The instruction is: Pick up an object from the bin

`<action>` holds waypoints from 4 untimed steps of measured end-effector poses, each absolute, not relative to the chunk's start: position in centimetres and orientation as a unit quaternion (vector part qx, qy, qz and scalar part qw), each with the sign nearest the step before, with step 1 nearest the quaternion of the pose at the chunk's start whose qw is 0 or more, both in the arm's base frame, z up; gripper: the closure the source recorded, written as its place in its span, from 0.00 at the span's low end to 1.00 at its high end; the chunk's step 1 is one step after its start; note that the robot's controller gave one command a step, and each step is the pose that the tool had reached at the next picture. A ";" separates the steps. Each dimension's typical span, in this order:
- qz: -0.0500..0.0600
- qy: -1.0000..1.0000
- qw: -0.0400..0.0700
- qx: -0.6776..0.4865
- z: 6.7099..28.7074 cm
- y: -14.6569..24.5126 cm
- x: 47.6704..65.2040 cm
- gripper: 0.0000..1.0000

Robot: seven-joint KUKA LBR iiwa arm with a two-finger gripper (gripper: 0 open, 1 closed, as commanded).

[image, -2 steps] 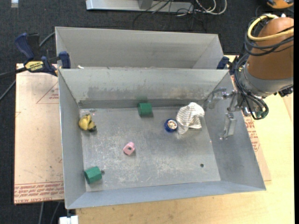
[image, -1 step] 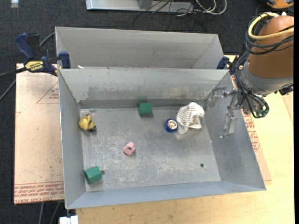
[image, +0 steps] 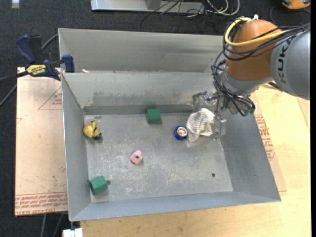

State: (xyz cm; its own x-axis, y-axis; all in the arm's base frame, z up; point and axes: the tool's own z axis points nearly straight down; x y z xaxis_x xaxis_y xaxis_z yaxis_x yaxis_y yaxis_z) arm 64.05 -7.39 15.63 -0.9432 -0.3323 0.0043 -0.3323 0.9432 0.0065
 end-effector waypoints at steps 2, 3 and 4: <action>-0.004 -0.928 0.001 0.373 11.8 -8.4 65.3 0.00; -0.001 -0.982 -0.003 0.187 6.9 -9.4 63.9 0.00; -0.004 -0.865 -0.002 0.503 7.1 -5.7 65.8 1.00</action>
Offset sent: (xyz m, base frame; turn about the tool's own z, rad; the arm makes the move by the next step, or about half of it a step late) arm 0.0124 -0.0112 -0.0372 -0.4333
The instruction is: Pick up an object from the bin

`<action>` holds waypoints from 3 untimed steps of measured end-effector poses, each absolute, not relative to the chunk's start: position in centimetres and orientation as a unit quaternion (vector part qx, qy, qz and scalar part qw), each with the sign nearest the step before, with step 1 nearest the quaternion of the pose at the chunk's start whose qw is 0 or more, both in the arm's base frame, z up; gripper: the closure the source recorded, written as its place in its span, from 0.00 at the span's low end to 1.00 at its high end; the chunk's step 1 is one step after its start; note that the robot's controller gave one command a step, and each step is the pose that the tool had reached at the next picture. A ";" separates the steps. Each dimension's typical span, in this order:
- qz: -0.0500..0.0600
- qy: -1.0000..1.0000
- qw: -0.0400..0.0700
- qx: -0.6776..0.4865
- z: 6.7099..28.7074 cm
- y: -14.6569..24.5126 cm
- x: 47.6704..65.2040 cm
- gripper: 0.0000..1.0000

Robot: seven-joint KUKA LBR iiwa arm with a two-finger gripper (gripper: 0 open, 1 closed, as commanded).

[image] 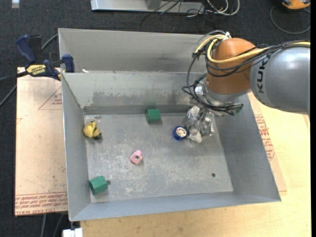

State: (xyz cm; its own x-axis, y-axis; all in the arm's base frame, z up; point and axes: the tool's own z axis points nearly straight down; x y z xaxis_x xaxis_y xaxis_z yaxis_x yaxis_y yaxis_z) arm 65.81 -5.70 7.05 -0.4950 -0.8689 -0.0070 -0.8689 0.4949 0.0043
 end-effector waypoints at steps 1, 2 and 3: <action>0.004 0.864 0.002 -0.503 7.0 -5.7 65.8 1.00; 0.004 0.865 0.005 -0.501 15.6 -5.6 65.9 1.00; 0.006 0.866 0.003 -0.501 7.3 -5.6 65.8 1.00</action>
Offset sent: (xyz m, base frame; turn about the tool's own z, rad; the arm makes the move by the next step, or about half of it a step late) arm 0.0001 0.0000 0.0855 0.0000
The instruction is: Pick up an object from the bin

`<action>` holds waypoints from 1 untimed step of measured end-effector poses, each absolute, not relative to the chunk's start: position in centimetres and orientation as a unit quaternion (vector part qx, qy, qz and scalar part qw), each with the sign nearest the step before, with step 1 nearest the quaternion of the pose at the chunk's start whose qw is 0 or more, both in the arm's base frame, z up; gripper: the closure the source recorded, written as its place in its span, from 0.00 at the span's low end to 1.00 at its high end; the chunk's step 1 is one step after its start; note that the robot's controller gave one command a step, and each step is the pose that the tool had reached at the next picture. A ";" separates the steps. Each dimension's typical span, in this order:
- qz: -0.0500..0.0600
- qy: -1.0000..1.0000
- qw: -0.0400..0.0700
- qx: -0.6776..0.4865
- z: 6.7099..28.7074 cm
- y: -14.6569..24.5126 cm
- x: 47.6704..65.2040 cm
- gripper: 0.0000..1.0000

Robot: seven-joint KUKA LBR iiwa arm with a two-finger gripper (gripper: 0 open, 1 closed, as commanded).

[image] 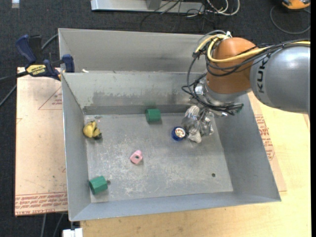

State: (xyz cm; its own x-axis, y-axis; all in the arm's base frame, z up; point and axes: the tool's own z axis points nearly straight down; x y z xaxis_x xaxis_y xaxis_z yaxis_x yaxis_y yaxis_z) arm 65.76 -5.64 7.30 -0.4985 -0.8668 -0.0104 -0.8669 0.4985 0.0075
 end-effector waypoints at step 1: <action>0.005 0.866 0.005 -0.501 13.8 -5.5 65.9 1.00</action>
Offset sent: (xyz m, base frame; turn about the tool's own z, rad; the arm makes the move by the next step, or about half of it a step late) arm -0.0003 0.0000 0.0365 0.0000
